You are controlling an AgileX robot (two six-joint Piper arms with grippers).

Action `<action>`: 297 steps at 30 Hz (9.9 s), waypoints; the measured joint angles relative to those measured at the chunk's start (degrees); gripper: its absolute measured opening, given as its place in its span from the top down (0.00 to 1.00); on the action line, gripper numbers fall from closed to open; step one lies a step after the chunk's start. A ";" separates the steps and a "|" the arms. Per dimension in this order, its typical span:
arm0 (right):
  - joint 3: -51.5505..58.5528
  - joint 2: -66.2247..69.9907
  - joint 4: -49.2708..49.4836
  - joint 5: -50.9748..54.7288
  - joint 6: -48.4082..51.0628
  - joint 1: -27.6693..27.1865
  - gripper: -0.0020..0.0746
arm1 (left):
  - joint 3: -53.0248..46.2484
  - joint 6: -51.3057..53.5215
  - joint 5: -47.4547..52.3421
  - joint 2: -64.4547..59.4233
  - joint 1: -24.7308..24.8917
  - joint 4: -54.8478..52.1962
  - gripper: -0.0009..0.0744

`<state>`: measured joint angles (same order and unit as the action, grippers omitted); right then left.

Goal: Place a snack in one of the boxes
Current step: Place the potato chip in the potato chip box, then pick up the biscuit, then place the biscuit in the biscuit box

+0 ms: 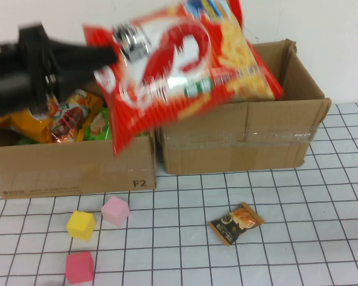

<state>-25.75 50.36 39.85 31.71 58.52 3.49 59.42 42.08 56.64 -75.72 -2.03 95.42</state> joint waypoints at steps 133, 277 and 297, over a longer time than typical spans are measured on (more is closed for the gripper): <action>-27.46 56.81 24.07 -26.54 27.01 29.00 0.24 | -38.16 -1.89 -16.38 55.08 -13.80 -48.66 0.99; -27.94 52.14 27.03 -24.95 28.23 27.02 0.58 | -39.75 -1.28 -19.31 55.08 -11.12 -47.81 0.99; -30.63 29.54 29.74 -42.18 28.42 26.90 0.58 | -39.75 -1.28 -19.31 55.08 -11.12 -47.47 0.99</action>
<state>-56.39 79.90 69.59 -10.47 86.93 30.39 19.67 40.80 37.33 -20.63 -13.15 47.95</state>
